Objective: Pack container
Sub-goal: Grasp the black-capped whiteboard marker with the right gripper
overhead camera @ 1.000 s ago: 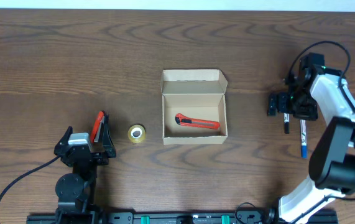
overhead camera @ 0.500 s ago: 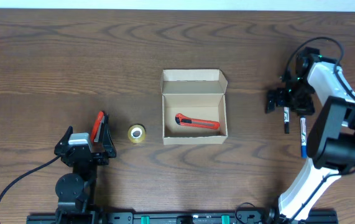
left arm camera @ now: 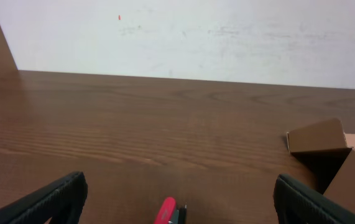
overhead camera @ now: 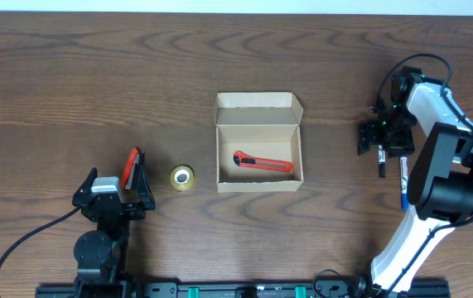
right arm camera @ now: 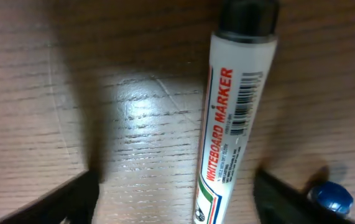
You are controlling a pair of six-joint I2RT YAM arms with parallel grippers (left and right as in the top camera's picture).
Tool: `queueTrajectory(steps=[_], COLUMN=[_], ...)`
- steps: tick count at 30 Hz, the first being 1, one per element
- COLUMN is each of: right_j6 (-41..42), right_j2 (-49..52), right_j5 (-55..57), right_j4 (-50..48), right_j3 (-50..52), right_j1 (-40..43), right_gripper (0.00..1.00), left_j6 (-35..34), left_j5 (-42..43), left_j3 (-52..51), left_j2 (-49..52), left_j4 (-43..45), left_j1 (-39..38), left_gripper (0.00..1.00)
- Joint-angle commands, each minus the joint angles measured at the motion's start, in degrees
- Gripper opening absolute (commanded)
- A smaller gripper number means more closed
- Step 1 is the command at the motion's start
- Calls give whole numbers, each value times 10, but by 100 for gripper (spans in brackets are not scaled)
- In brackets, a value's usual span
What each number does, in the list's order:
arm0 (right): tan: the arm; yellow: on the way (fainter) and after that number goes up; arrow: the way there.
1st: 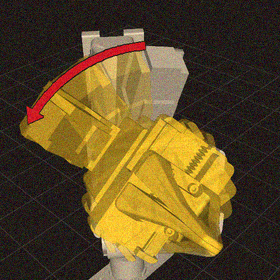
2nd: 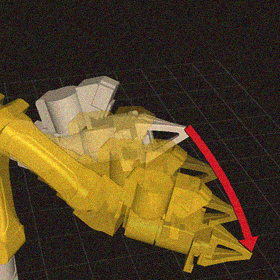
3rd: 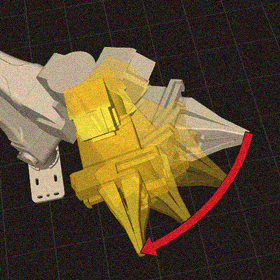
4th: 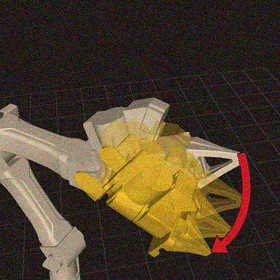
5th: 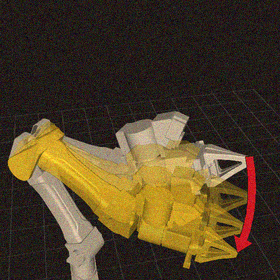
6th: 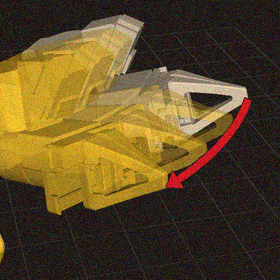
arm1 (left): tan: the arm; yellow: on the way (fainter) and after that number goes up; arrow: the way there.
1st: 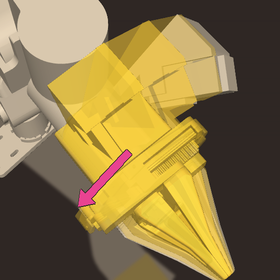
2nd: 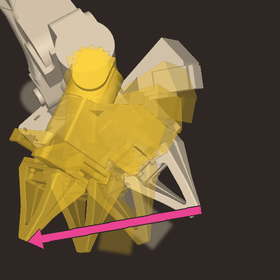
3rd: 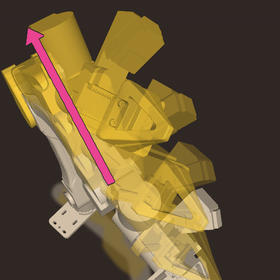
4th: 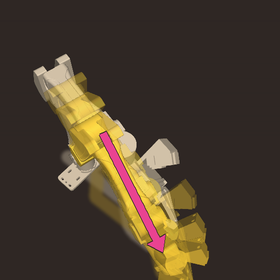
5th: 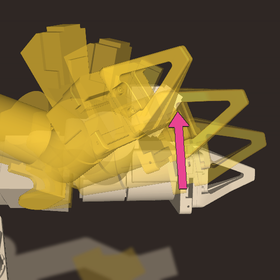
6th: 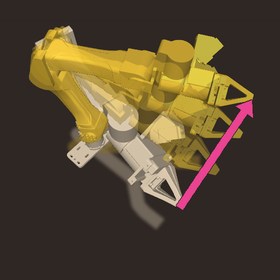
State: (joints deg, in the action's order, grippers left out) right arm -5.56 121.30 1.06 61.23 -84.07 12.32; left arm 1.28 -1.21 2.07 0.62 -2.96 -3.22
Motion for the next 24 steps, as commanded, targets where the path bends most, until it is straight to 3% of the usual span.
queueTrajectory(steps=[1,5,10,13,15,24], right_j6=[-7,-8,-8,-7,-7,-34], right_j2=[16,16,16,16,16,-7], right_j5=[-15,-15,-15,-15,-15,-60], right_j4=[-3,-3,-3,-3,-3,-5], right_j3=[-3,-3,-3,-3,-3,-10], right_j1=[3,3,3,3,3,-19], right_gripper=[63,54,31,6,1,1], left_j6=[-2,-2,-2,-2,-2,-2], left_j5=[8,8,9,9,9,9], left_j3=[-18,-18,-18,-18,-18,-18], left_j2=[-4,-4,-4,-4,-4,-4], left_j4=[-13,-13,-13,-13,-13,-13], left_j1=[-2,-2,-2,-2,-2,-2], left_gripper=[95,95,95,95,95,95])
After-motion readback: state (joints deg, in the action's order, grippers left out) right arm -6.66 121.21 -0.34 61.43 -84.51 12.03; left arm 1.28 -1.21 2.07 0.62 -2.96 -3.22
